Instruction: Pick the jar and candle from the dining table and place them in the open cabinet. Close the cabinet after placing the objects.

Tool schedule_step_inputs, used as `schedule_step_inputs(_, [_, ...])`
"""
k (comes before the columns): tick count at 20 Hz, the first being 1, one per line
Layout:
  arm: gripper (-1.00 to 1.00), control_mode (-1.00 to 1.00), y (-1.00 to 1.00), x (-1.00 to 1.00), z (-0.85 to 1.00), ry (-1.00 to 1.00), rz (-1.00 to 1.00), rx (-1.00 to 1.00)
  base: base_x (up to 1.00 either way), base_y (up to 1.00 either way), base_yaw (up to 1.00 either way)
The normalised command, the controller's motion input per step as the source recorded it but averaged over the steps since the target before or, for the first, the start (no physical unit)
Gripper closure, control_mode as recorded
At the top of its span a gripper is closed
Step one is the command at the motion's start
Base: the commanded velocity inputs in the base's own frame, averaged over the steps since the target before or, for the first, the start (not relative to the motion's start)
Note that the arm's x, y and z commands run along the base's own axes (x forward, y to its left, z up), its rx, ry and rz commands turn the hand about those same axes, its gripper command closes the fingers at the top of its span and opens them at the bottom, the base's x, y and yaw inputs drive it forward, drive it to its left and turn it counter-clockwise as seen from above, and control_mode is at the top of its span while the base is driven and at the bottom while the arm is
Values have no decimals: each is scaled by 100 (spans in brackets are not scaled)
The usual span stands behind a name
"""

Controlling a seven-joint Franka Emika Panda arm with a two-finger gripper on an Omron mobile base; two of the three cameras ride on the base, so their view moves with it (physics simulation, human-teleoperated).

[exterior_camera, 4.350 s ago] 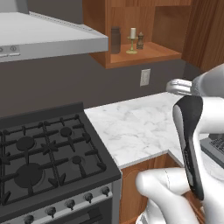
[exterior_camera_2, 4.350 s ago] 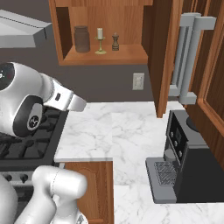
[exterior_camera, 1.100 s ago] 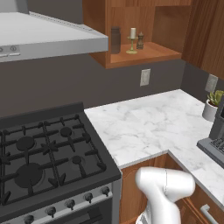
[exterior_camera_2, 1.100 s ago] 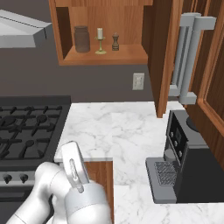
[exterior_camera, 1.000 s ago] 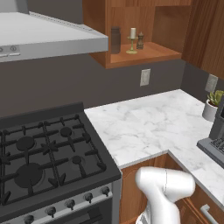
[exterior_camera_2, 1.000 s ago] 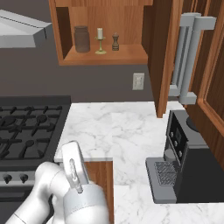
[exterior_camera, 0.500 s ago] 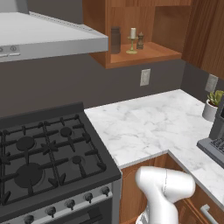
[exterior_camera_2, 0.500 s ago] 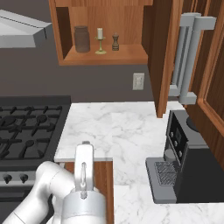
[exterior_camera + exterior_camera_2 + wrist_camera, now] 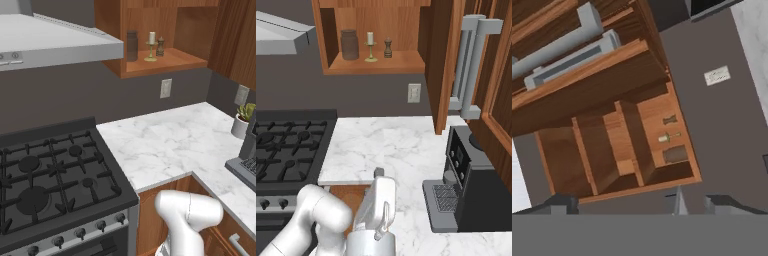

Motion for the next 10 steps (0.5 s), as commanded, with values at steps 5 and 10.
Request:
schedule_step_inputs(5, [-100, -100, -5, 0, 0, -15, -7, 6, 0, 0, 0])
schedule_step_inputs(10, [-100, -100, 0, 0, 0, -20, -9, 1, 0, 0, 0])
